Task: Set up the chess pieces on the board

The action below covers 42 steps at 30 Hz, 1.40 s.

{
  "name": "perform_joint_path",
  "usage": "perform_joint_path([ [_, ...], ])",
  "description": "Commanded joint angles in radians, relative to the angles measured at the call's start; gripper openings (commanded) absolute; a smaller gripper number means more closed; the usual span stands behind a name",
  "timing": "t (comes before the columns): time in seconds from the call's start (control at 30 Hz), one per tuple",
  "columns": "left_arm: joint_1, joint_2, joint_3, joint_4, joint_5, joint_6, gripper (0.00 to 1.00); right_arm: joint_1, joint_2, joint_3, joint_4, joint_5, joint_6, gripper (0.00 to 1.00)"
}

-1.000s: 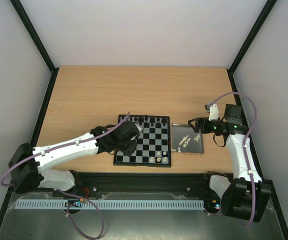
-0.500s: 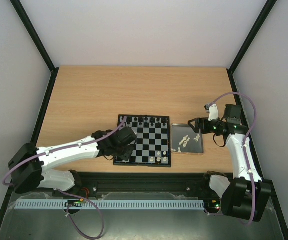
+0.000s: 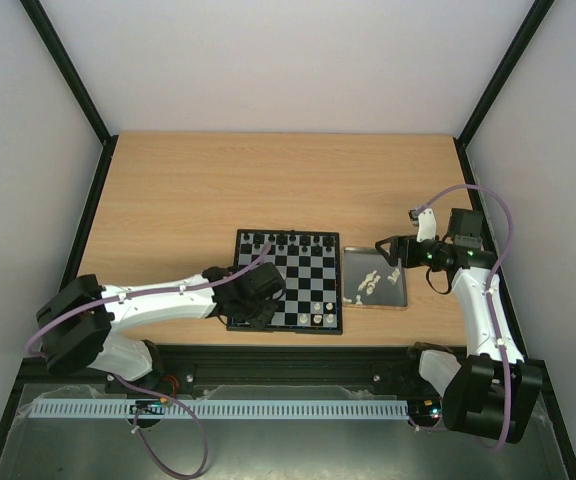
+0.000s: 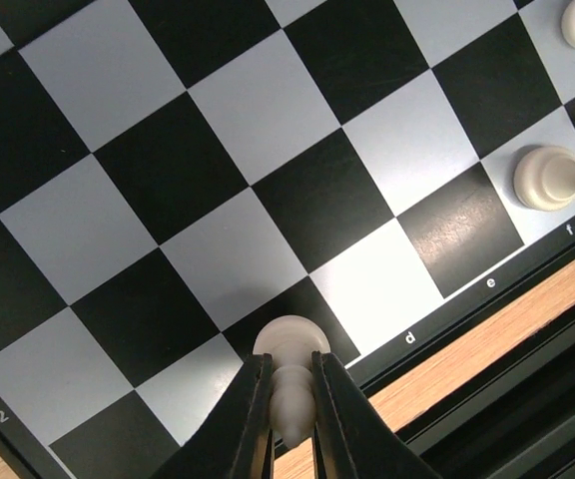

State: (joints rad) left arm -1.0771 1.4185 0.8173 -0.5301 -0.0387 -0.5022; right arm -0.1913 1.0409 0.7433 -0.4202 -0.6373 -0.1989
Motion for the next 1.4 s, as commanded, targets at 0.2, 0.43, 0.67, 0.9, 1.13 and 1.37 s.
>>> perform_joint_path([
  [0.2,-0.019,0.038,-0.021,-0.014,0.003,-0.019,0.12,0.001,0.008,-0.008,-0.012,-0.031,-0.014,0.83],
  [0.43,-0.019,0.061,-0.020,-0.011,-0.009,-0.022,0.14,0.001,0.008,-0.007,-0.012,-0.031,-0.017,0.83],
  [0.67,-0.019,0.047,0.000,-0.037,-0.014,-0.024,0.30,0.001,0.009,-0.007,-0.014,-0.033,-0.019,0.83],
  [0.9,0.011,-0.082,0.144,-0.154,-0.067,0.015,0.54,0.001,0.016,-0.001,-0.016,-0.029,-0.014,0.83],
  [1.13,0.168,-0.144,0.314,-0.125,-0.127,0.186,0.64,0.002,0.034,0.041,-0.093,0.007,-0.088,0.82],
  [1.37,0.304,-0.266,0.205,0.151,-0.213,0.316,0.80,0.011,0.147,0.132,-0.286,0.169,-0.276,0.74],
])
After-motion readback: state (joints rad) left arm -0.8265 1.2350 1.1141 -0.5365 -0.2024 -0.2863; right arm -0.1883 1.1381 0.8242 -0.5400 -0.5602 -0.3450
